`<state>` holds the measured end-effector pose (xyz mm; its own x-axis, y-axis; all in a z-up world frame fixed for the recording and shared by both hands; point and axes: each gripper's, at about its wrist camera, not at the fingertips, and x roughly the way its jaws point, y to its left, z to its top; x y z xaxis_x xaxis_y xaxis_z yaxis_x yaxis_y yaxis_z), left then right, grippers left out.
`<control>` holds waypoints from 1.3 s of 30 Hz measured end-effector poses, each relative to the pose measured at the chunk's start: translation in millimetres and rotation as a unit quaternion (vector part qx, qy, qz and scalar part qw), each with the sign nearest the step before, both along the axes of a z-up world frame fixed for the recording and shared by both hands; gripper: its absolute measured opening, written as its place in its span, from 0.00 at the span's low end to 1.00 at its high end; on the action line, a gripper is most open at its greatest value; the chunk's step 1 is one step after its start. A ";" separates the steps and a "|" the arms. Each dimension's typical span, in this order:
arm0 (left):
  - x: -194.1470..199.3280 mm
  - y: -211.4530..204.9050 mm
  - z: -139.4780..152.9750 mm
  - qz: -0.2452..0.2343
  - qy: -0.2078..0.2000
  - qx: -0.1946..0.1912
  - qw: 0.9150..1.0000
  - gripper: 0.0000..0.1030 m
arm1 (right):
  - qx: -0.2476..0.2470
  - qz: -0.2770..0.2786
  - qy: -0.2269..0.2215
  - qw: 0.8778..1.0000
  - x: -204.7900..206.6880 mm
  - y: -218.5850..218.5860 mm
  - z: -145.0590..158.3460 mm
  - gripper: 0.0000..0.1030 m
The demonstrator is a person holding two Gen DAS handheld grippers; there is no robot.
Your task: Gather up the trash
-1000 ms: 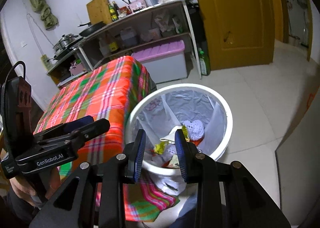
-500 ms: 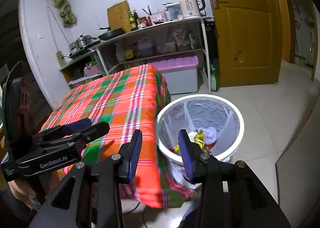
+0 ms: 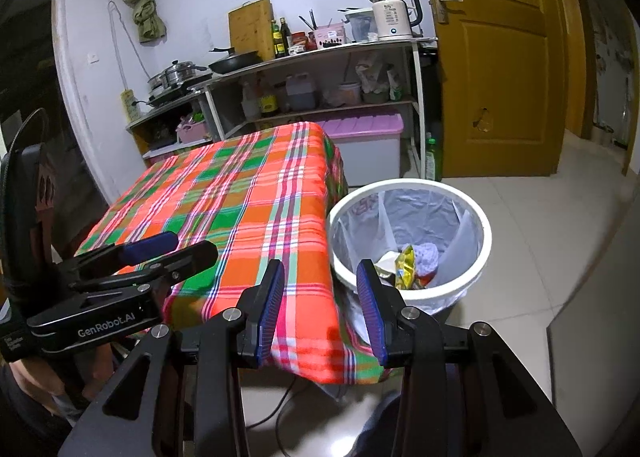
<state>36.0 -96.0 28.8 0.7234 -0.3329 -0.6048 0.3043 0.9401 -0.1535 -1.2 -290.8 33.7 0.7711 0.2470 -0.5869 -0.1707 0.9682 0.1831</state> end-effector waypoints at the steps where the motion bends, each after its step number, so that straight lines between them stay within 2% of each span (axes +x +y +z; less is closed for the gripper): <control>1: -0.4 -0.1 -0.7 0.000 0.001 0.000 1.000 0.65 | -0.001 0.000 0.000 1.000 -0.5 0.4 -0.7 0.38; 39: -10.1 -4.7 -5.6 0.002 0.008 0.004 1.000 0.65 | -0.004 -0.001 0.011 1.000 0.3 -2.4 -7.7 0.38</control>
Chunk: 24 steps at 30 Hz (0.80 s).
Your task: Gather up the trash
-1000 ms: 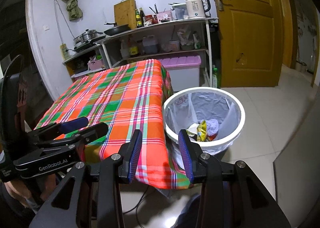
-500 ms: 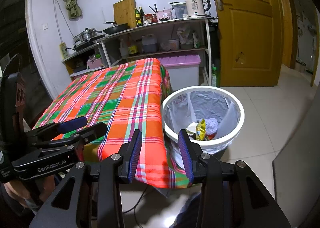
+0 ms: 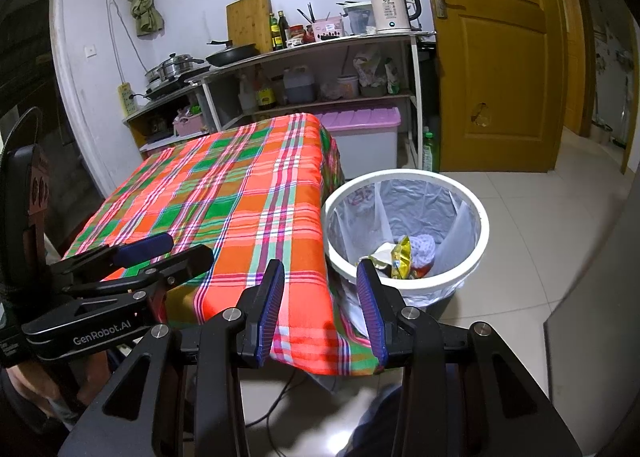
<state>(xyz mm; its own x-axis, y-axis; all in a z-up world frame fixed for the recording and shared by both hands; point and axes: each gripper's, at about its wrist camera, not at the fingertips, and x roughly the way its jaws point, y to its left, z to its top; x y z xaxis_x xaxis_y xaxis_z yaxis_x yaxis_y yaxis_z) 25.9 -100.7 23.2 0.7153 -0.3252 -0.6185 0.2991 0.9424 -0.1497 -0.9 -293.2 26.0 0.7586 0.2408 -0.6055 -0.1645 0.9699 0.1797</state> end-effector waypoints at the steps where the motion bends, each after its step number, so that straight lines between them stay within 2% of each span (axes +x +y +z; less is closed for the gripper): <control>1: -0.7 0.2 0.0 0.000 0.000 0.000 1.000 0.65 | 0.000 0.000 0.000 1.000 0.1 -0.3 -0.1 0.38; 24: 0.6 -0.1 -1.8 0.003 0.001 0.002 1.000 0.65 | 0.000 0.001 0.005 1.000 0.3 -1.3 -4.1 0.38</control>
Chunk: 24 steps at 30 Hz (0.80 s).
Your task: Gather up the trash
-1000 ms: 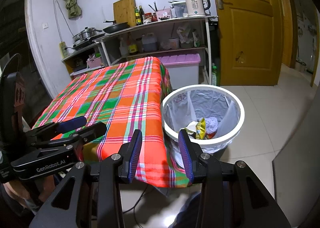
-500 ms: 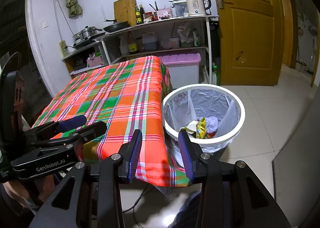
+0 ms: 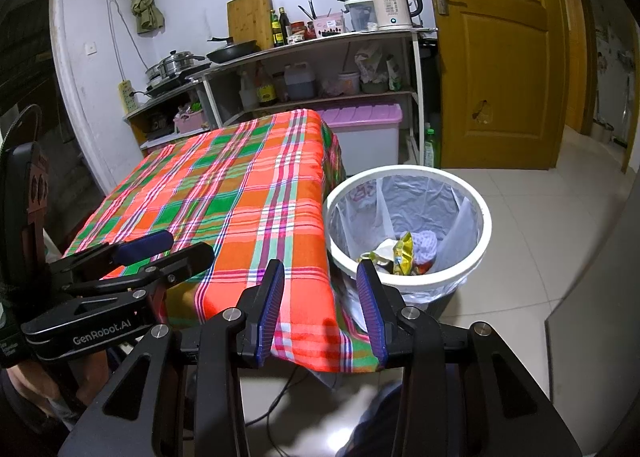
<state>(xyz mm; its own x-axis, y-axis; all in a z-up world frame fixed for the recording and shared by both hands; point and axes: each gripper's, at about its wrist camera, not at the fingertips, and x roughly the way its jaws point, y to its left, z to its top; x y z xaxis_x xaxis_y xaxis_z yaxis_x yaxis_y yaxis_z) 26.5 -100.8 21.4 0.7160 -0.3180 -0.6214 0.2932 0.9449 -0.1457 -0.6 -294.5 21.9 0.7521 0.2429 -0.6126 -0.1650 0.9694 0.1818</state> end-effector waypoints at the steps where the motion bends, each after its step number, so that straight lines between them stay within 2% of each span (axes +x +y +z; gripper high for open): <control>1: 0.0 0.1 -0.1 0.000 0.000 0.000 1.000 0.65 | 0.000 0.000 0.000 1.000 -0.1 -0.6 -0.2 0.38; 24: -1.7 -4.5 -1.9 0.004 -0.006 0.012 1.000 0.65 | -0.004 -0.002 0.006 1.000 2.4 -1.1 -5.2 0.38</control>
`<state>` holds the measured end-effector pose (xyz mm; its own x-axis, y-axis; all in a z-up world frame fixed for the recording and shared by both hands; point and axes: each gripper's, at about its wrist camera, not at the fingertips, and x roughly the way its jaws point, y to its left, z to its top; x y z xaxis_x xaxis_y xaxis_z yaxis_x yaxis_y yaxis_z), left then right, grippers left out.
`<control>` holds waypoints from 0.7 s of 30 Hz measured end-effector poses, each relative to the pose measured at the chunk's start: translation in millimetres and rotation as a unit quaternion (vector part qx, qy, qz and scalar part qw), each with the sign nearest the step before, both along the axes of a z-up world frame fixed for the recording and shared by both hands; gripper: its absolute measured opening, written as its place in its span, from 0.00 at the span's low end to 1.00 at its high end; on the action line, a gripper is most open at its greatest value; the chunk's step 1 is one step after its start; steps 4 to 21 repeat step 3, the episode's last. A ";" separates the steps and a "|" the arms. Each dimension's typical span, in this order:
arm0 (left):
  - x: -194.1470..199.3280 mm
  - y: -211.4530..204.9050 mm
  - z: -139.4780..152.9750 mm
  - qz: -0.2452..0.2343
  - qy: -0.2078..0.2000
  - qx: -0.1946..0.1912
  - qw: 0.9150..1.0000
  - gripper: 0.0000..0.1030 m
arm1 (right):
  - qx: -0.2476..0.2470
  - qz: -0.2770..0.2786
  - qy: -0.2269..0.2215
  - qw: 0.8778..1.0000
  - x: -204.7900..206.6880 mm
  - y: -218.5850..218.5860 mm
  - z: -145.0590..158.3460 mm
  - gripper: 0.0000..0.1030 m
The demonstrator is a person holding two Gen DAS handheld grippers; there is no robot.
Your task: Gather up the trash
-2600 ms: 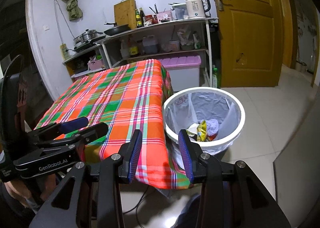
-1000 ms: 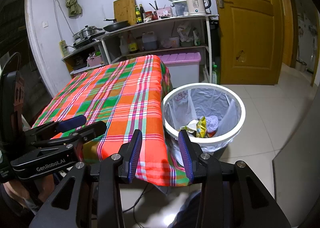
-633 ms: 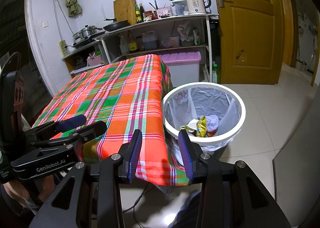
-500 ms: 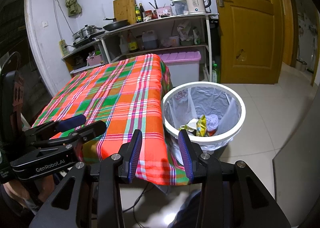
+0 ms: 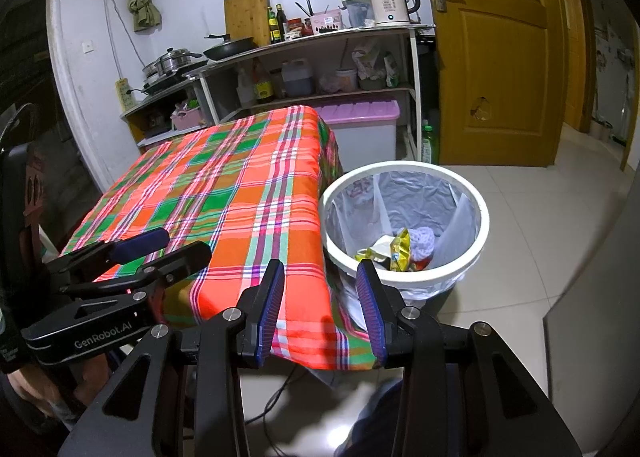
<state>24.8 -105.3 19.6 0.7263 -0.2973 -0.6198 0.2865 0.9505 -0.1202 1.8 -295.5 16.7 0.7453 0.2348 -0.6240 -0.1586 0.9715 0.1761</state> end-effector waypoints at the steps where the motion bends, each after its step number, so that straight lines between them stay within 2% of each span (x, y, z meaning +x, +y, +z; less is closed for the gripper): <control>1: 0.0 0.1 0.0 0.000 0.000 -0.001 1.000 0.65 | 0.000 0.000 0.000 1.000 0.0 -0.4 -0.3 0.38; 21: -0.1 -0.2 0.0 0.001 -0.001 0.000 1.000 0.65 | 0.000 0.000 0.000 1.000 0.0 0.0 0.0 0.38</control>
